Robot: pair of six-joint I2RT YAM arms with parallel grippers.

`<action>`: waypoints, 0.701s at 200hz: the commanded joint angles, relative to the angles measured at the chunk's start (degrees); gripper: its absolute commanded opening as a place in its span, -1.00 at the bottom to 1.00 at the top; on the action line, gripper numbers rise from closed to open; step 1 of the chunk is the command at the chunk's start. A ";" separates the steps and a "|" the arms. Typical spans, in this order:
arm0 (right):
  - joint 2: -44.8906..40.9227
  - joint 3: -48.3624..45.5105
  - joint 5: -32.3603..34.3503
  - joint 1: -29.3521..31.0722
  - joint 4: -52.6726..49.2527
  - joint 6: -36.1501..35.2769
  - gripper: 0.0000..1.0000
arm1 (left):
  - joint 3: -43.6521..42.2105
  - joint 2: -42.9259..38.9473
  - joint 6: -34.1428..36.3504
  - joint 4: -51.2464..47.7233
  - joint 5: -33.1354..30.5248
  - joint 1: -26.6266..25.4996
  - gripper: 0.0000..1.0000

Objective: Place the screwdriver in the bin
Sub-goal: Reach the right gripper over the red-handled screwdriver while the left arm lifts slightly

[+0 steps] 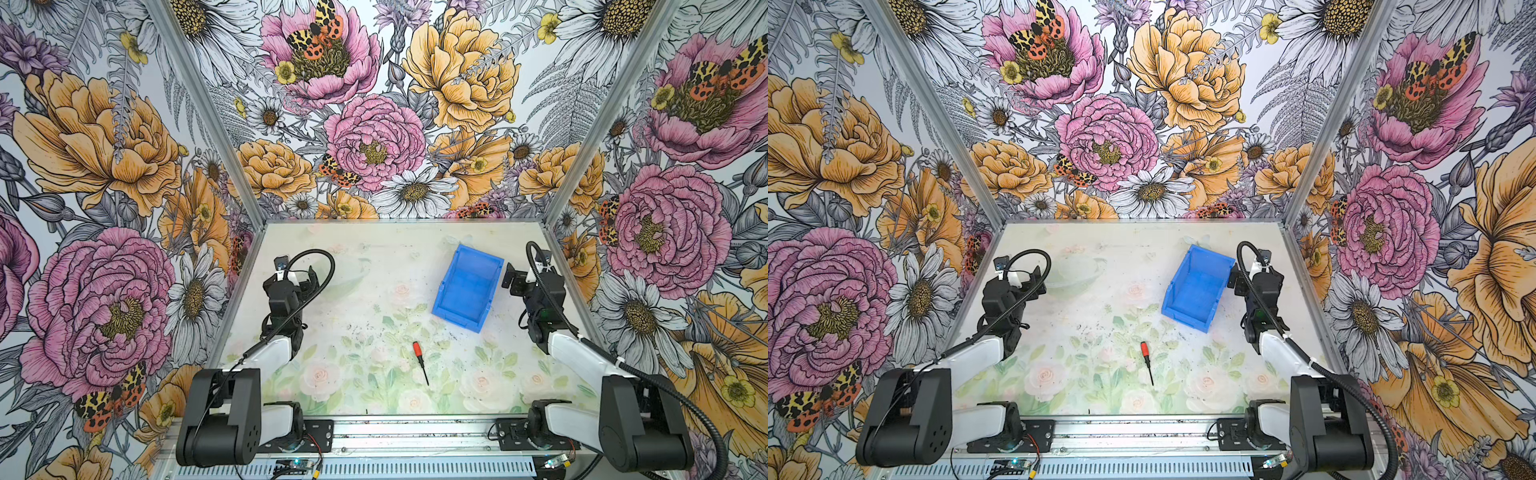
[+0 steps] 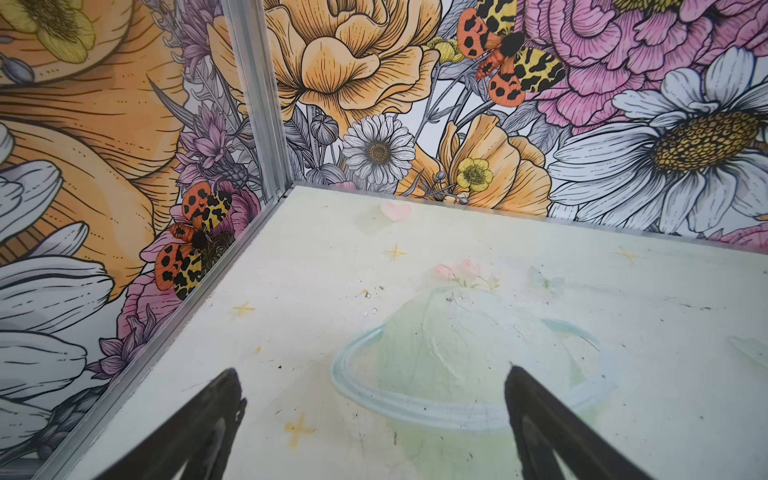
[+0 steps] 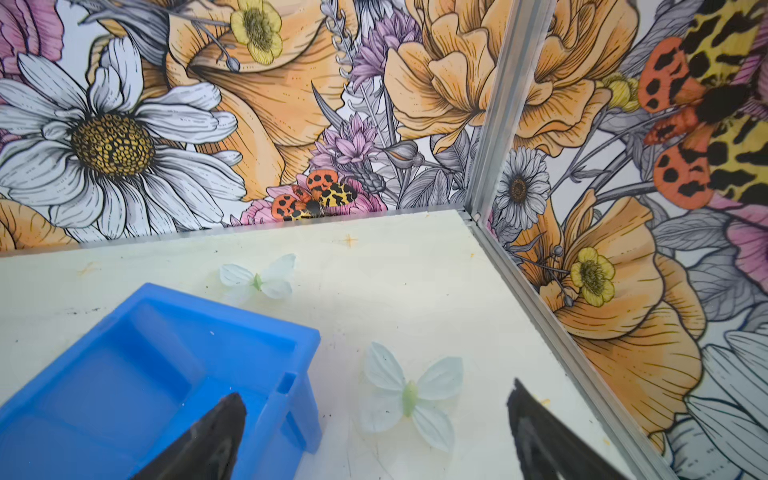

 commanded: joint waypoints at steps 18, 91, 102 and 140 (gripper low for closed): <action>-1.59 14.16 7.26 3.50 -28.89 8.15 0.99 | 6.30 -6.34 -9.28 -23.66 6.01 0.01 0.97; -4.42 21.56 8.36 22.98 -41.19 8.15 0.99 | 12.06 -10.57 -18.81 -42.61 15.44 -2.83 0.97; -3.60 22.58 8.42 26.17 -43.33 8.40 0.99 | 12.83 -11.41 -17.86 -44.12 16.83 -4.33 0.97; 0.75 26.08 4.16 34.70 -47.82 11.96 0.99 | 13.95 -14.87 -15.61 -46.54 18.58 -11.06 0.97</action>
